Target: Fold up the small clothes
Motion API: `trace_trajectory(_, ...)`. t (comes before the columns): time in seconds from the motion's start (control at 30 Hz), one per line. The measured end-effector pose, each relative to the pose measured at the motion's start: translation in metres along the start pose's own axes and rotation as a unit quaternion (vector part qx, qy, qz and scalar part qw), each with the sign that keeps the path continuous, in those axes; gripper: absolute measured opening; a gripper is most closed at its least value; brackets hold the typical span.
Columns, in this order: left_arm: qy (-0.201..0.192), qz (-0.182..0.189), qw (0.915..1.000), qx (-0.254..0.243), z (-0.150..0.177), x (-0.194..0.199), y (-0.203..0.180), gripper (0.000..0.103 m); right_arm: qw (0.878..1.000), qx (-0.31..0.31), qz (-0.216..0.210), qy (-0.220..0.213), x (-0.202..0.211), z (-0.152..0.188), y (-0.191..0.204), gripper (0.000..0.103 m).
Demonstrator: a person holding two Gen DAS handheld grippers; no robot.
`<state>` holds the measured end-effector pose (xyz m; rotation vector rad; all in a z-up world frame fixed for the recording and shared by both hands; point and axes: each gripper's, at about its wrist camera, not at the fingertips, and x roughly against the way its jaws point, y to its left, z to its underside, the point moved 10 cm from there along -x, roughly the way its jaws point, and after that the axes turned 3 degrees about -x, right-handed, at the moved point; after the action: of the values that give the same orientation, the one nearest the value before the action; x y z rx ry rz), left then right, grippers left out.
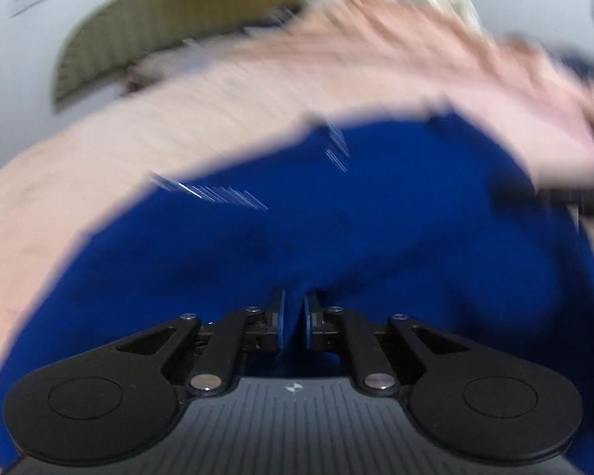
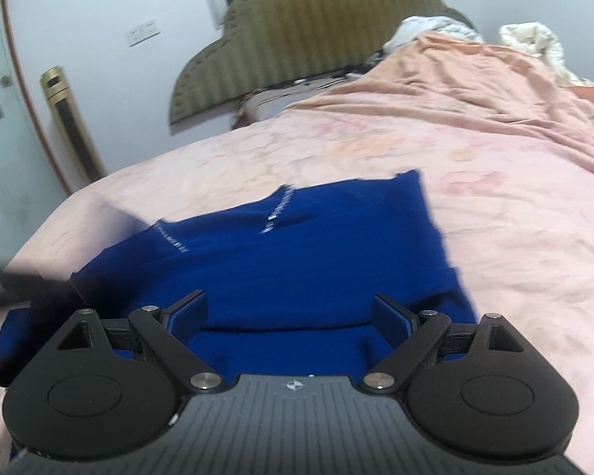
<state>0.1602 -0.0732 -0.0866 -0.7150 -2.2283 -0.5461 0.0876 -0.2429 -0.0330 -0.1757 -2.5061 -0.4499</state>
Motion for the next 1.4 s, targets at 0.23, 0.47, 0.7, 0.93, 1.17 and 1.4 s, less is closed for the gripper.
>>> trace_trajectory(0.23, -0.082, -0.069, 0.9909, -0.082, 0.009, 0.047, -0.024, 0.099, 1.000, -0.029, -0.005, 0.010, -0.010, -0.002, -0.017, 0.091)
trace_trajectory(0.47, -0.090, -0.139, 0.9862, -0.002, 0.035, 0.072, 0.017, 0.099, 0.982, -0.107, -0.133, 0.077, -0.057, -0.001, 0.020, 0.086)
trace_trajectory(0.7, -0.062, -0.135, 0.9857, 0.080, 0.070, 0.083, 0.036, 0.099, 0.965, -0.136, -0.178, 0.134, -0.098, 0.004, 0.049, 0.075)
trace_trajectory(0.93, -0.066, -0.156, 0.9815, 0.089, 0.069, 0.089, 0.045, 0.099, 0.962, -0.090, -0.194, 0.167, -0.119, 0.003, 0.094, 0.040)
trace_trajectory(1.17, -0.068, -0.177, 0.9649, 0.181, 0.072, 0.090, 0.102, 0.099, 0.977, 0.004, -0.177, 0.118, -0.103, -0.026, 0.129, 0.011)
trace_trajectory(1.4, -0.065, -0.213, 0.9397, 0.260, 0.065, 0.083, 0.155, 0.099, 0.991, 0.011, -0.132, 0.012, -0.076, -0.083, 0.107, 0.011)
